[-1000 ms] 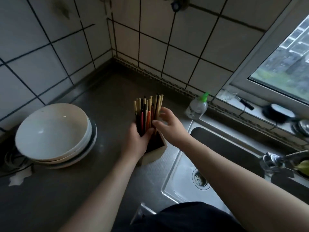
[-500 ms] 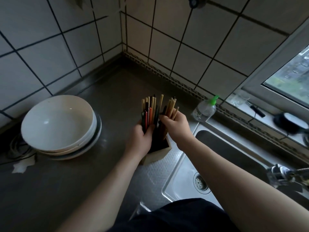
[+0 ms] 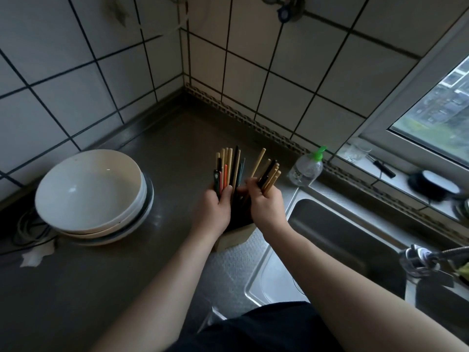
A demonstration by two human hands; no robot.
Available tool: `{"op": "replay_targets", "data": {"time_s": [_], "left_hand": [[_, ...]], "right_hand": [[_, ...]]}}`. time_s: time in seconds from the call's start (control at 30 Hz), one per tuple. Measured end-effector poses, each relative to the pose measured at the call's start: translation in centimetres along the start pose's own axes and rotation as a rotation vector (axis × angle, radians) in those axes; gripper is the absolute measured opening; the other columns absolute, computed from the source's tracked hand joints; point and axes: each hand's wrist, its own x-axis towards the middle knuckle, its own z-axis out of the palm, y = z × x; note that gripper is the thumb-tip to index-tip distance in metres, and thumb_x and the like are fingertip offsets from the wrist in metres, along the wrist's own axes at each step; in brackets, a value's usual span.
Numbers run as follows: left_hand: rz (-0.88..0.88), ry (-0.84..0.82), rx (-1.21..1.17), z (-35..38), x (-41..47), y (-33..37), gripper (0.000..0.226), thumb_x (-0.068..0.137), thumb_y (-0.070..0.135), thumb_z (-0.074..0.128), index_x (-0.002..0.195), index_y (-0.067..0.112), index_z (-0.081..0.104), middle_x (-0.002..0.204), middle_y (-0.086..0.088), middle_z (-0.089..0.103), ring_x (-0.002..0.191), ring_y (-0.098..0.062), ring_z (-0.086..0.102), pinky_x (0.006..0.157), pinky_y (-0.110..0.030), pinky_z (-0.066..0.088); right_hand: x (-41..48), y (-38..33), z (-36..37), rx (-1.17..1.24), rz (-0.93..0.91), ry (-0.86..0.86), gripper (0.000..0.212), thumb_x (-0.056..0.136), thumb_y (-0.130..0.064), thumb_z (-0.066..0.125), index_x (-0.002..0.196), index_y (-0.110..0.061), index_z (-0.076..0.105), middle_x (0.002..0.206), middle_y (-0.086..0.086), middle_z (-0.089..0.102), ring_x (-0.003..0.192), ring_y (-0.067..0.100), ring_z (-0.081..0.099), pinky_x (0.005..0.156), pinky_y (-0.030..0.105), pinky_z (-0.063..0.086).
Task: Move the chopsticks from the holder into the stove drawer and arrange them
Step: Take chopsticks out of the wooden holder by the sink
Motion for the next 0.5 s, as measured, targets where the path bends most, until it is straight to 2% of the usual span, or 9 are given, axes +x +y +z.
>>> {"op": "replay_targets", "data": {"time_s": [0.1, 0.17, 0.23, 0.33, 0.37, 0.43, 0.5], "left_hand": [[-0.005, 0.031, -0.017, 0.1, -0.4, 0.2, 0.033, 0.1, 0.037, 0.052, 0.089, 0.009, 0.064, 0.063, 0.003, 0.056, 0.057, -0.01, 0.056, 0.048, -0.024, 0.034], [0.001, 0.047, -0.05, 0.2, -0.6, 0.5, 0.033, 0.101, 0.036, 0.05, 0.09, 0.008, 0.065, 0.061, 0.004, 0.056, 0.057, -0.013, 0.058, 0.048, -0.024, 0.035], [0.007, 0.049, -0.076, 0.2, -1.0, 0.8, 0.036, 0.102, 0.035, 0.047, 0.086, 0.008, 0.063, 0.059, 0.004, 0.053, 0.057, -0.018, 0.059, 0.047, -0.023, 0.036], [0.008, 0.031, -0.081, 0.1, -1.5, 1.3, 0.042, 0.104, 0.035, 0.043, 0.073, 0.01, 0.056, 0.055, 0.002, 0.05, 0.048, -0.012, 0.051, 0.037, -0.011, 0.031], [0.016, 0.029, -0.099, 0.0, -1.7, 1.4, 0.041, 0.104, 0.034, 0.042, 0.075, 0.009, 0.056, 0.055, 0.002, 0.049, 0.048, -0.011, 0.05, 0.037, -0.011, 0.03], [0.054, 0.03, -0.163, -0.2, -2.2, 1.7, 0.034, 0.104, 0.032, 0.043, 0.09, 0.008, 0.062, 0.06, 0.004, 0.051, 0.051, -0.009, 0.05, 0.04, -0.008, 0.032], [0.09, 0.026, -0.237, -0.5, -2.6, 2.1, 0.023, 0.104, 0.03, 0.043, 0.092, 0.025, 0.062, 0.068, 0.008, 0.056, 0.055, -0.004, 0.052, 0.048, -0.013, 0.038]], "right_hand": [[-0.4, 0.2, 0.2, 0.052, -0.007, 0.063, 0.018, 0.1, -0.018, 0.046, 0.092, -0.023, 0.062, 0.094, 0.003, 0.073, 0.091, 0.013, 0.068, 0.084, 0.031, 0.052], [-0.7, 0.1, 0.3, 0.117, -0.006, 0.094, 0.021, 0.1, -0.012, 0.044, 0.094, -0.02, 0.062, 0.096, 0.005, 0.073, 0.092, 0.012, 0.068, 0.087, 0.031, 0.053], [-0.9, -0.1, 0.2, 0.179, -0.011, 0.115, 0.02, 0.1, -0.011, 0.045, 0.097, -0.016, 0.064, 0.098, 0.005, 0.073, 0.095, 0.012, 0.069, 0.09, 0.031, 0.053], [-1.3, -0.7, 0.0, 0.239, -0.017, 0.149, 0.018, 0.1, -0.015, 0.048, 0.098, -0.016, 0.066, 0.1, 0.001, 0.072, 0.098, 0.01, 0.069, 0.09, 0.028, 0.052], [-1.4, -0.9, -0.1, 0.259, -0.022, 0.16, 0.018, 0.099, -0.016, 0.048, 0.1, -0.016, 0.066, 0.1, 0.0, 0.072, 0.098, 0.01, 0.069, 0.09, 0.027, 0.052], [-1.6, -1.6, -0.4, 0.306, -0.036, 0.186, 0.019, 0.099, -0.014, 0.049, 0.105, -0.01, 0.066, 0.102, 0.002, 0.072, 0.099, 0.009, 0.069, 0.088, 0.024, 0.052], [-1.9, -2.4, -0.9, 0.332, -0.055, 0.217, 0.02, 0.099, -0.013, 0.049, 0.106, -0.007, 0.067, 0.103, 0.003, 0.072, 0.097, 0.006, 0.068, 0.086, 0.022, 0.053]]}}
